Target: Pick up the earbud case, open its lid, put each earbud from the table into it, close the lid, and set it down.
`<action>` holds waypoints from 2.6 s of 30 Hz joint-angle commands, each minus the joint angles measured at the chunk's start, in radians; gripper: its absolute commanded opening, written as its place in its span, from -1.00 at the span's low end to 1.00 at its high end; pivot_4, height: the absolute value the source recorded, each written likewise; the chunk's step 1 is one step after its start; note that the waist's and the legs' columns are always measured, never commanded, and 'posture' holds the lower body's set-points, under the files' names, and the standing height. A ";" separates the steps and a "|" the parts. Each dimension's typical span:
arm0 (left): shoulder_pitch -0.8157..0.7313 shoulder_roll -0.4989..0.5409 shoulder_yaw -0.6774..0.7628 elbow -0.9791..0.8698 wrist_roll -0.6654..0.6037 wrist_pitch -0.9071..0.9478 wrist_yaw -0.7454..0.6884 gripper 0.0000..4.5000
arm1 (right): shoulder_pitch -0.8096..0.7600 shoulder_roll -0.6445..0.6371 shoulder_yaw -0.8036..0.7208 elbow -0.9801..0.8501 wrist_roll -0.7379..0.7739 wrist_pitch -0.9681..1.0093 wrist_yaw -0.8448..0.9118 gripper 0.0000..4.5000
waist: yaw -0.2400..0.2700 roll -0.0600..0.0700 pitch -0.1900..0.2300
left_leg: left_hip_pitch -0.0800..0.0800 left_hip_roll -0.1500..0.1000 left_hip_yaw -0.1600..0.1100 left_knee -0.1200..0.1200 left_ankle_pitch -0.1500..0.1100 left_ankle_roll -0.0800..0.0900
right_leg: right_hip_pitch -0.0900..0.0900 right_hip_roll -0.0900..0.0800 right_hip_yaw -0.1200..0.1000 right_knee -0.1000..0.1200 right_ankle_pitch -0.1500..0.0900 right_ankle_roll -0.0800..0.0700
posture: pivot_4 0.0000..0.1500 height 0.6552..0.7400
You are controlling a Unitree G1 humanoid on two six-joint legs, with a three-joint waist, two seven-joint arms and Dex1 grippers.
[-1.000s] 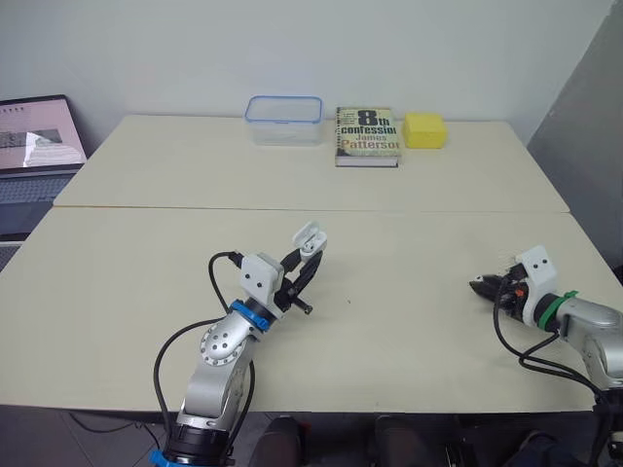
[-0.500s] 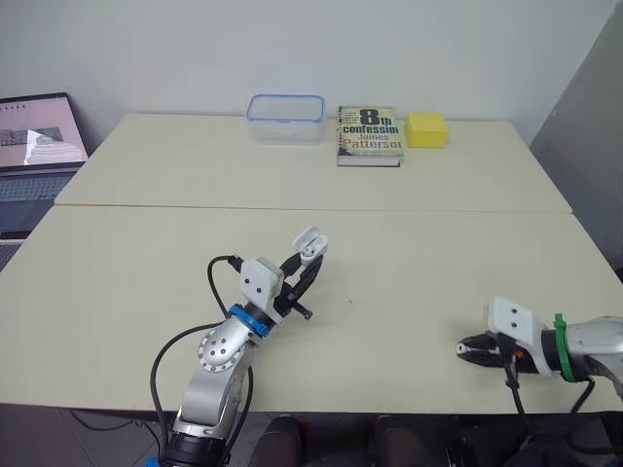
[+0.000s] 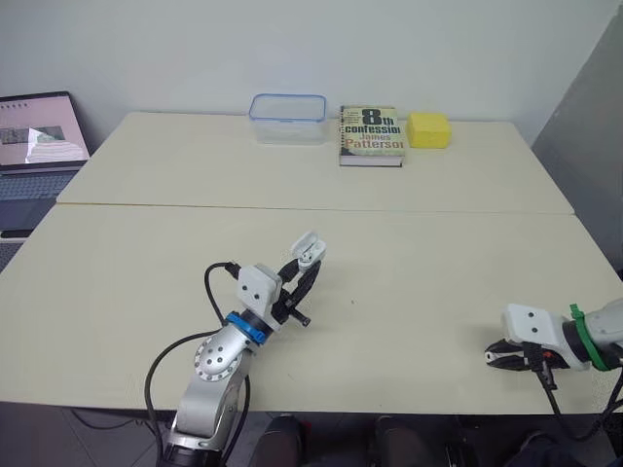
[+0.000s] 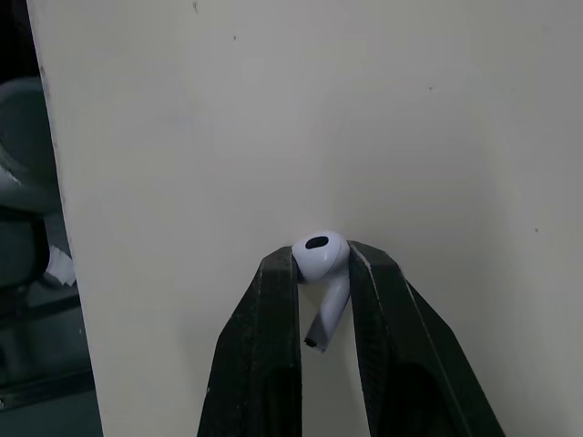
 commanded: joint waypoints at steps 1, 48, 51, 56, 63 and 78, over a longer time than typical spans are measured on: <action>0.011 0.006 0.000 -0.065 0.000 -0.004 0.007 -0.64 | -0.032 -0.027 0.014 0.060 -0.049 -0.061 0.035 -0.83 | 0.000 0.000 0.000 | 0.000 0.000 0.000 0.000 0.000 0.000 | 0.000 0.000 0.000 0.000 0.000 0.000 | 1.00 0.81; 0.060 0.008 -0.031 -0.092 0.013 0.016 0.040 -0.64 | -0.165 -0.073 0.220 -0.302 -0.256 0.464 -0.069 0.38 | -0.002 0.001 0.000 | 0.001 0.000 0.000 0.000 0.000 0.000 | 0.000 -0.001 0.000 0.000 0.001 -0.001 | 1.00 0.81; 0.060 0.007 -0.031 -0.091 0.015 0.015 0.041 -0.64 | -0.182 -0.067 0.222 -0.320 -0.242 0.490 -0.047 0.11 | -0.002 0.001 0.000 | 0.000 0.000 0.001 0.000 0.000 0.000 | 0.000 -0.001 0.000 0.000 0.001 -0.001 | 1.00 0.81; 0.058 0.007 -0.032 -0.086 0.016 0.013 0.038 -0.64 | -0.219 -0.051 0.221 -0.345 -0.222 0.526 -0.016 -0.65 | -0.005 0.001 -0.001 | 0.001 0.000 0.001 0.000 0.000 0.000 | -0.001 -0.001 0.001 0.000 0.001 -0.001 | 1.00 0.81; 0.057 0.008 -0.026 -0.076 0.018 0.009 0.034 -0.64 | -0.233 -0.095 0.184 -0.330 -0.201 0.495 0.015 -0.83 | -0.004 0.001 0.000 | -0.001 0.000 0.000 0.000 0.000 0.000 | -0.002 -0.001 0.000 0.000 0.001 -0.001 | 1.00 0.81; -0.019 -0.007 -0.023 -0.050 -0.004 0.011 0.016 -0.64 | -0.552 0.512 0.000 -0.383 0.117 0.488 -0.306 -0.83 | -0.005 0.001 0.000 | -0.002 0.000 -0.001 0.000 0.000 0.000 | -0.002 0.001 -0.001 0.001 0.003 -0.005 | 1.00 0.81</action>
